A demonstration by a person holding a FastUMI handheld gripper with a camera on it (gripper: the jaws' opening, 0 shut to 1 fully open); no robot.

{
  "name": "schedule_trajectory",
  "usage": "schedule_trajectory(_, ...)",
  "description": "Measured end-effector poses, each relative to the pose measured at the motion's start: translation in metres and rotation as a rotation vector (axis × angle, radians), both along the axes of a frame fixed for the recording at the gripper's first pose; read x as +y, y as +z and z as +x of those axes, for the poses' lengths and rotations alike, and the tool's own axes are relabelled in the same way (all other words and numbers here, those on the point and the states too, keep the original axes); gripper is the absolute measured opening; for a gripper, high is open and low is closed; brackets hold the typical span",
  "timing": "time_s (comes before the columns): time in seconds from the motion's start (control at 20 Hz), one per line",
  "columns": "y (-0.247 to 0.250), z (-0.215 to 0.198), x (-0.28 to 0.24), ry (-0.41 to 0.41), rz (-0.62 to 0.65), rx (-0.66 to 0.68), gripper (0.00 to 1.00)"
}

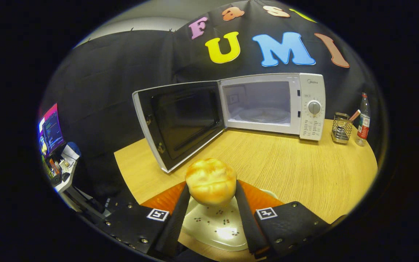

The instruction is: Open the microwave, put the food inside, and close the microwave door.

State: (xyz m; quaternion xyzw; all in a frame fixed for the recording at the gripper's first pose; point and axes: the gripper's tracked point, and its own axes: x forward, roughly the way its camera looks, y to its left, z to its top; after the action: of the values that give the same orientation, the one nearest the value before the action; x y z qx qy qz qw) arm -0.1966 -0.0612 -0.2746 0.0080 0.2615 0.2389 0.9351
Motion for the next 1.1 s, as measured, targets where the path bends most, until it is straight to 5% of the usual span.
schedule_trajectory(0.25,0.028,0.065,0.004,-0.103,-0.007,-0.065,0.72)
schedule_trajectory(0.8,0.032,0.226,0.025,-0.372,0.418,0.091,0.72)
schedule_trajectory(1.1,0.009,0.299,0.016,-0.497,0.440,0.078,0.72)
